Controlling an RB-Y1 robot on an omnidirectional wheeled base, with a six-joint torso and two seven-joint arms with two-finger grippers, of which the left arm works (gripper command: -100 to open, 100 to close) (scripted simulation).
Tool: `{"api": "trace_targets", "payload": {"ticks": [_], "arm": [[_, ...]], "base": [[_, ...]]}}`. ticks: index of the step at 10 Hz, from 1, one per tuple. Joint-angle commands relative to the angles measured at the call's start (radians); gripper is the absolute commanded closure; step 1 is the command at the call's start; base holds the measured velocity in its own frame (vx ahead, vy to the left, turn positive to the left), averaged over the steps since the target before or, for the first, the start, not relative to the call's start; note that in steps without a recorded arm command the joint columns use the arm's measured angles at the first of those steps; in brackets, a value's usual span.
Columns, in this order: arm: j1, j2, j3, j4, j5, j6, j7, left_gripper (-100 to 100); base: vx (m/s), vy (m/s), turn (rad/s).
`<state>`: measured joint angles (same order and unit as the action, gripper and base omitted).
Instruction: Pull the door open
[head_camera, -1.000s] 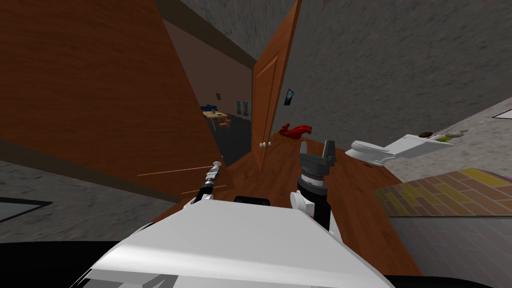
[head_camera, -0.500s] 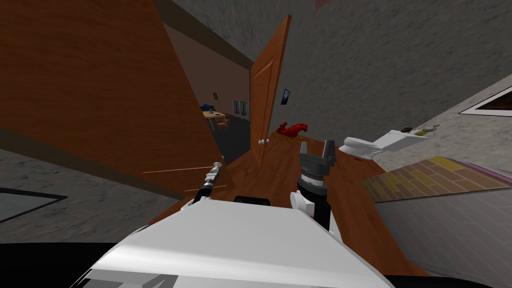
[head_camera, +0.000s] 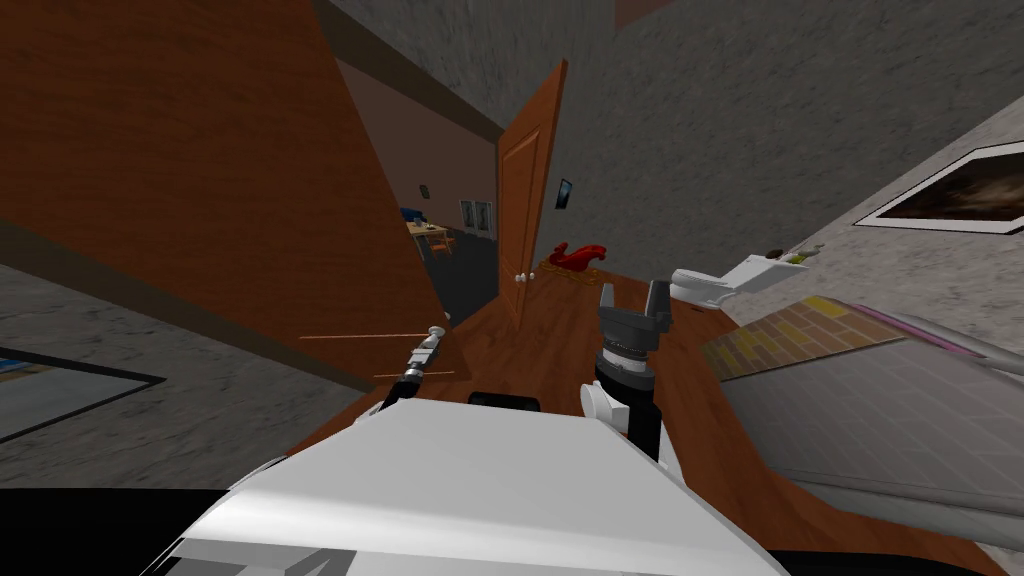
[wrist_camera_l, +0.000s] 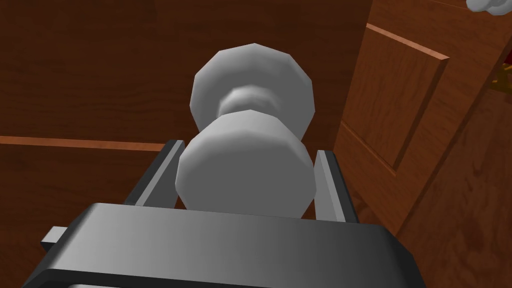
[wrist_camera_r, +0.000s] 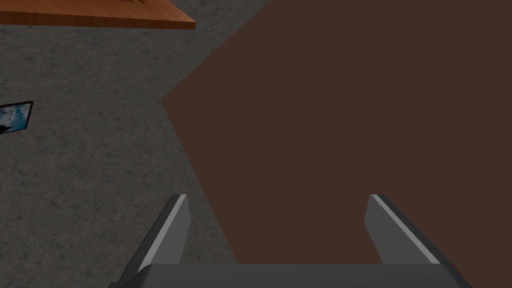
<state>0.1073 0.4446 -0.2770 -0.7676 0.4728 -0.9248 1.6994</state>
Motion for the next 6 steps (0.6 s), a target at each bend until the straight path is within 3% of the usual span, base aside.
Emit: {"api": "trace_targets", "payload": {"ticks": [1, 6], "arm": [[0.000, 0.000, 0.000, 0.000, 0.000, 0.000, 0.000, 100], [0.039, 0.047, -0.053, 0.003, -0.029, -0.070, 0.060, 100]], "base": [[-0.090, 0.008, -0.020], [-0.190, 0.047, -0.105]]}}
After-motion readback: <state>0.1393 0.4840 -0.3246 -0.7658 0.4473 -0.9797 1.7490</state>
